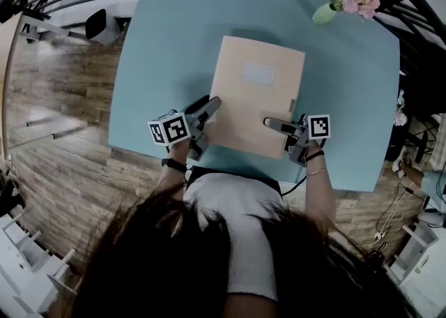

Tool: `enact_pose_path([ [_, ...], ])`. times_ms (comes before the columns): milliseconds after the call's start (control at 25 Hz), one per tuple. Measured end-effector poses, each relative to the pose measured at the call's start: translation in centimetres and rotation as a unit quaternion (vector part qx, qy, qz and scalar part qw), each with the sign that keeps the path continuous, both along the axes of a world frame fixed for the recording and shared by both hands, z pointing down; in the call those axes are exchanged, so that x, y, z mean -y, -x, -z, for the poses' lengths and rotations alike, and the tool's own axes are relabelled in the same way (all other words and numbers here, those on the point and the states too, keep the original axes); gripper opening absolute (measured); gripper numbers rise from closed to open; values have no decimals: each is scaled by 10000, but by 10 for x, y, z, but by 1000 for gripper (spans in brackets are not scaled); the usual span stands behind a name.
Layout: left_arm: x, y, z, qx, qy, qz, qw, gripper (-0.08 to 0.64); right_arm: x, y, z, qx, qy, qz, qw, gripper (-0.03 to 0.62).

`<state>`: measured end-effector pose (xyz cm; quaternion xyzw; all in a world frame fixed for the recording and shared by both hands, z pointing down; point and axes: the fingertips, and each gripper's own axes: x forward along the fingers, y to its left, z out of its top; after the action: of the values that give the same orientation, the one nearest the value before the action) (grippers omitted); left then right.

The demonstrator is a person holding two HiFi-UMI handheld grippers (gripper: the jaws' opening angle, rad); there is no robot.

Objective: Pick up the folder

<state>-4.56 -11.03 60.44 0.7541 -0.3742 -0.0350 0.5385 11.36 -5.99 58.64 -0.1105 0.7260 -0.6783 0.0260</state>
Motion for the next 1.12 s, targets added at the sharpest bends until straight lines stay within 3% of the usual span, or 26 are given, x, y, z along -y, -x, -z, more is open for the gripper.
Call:
enact_pose_path([
  [440, 8, -6, 50, 73, -745, -115, 9971, 238, 6, -9, 44, -178, -765, -230, 9966, 293],
  [680, 15, -10, 87, 170, -1290, -138, 9914, 235, 15, -25, 78, -420, -1419, -439, 9880, 293],
  [920, 21, -8, 129, 397, -1852, -137, 9818, 221, 23, -38, 110, -837, -2046, -807, 9719, 293],
  [1120, 25, -9, 159, 726, -2291, -166, 9705, 200, 27, -50, 138, -1385, -2558, -1234, 9488, 290],
])
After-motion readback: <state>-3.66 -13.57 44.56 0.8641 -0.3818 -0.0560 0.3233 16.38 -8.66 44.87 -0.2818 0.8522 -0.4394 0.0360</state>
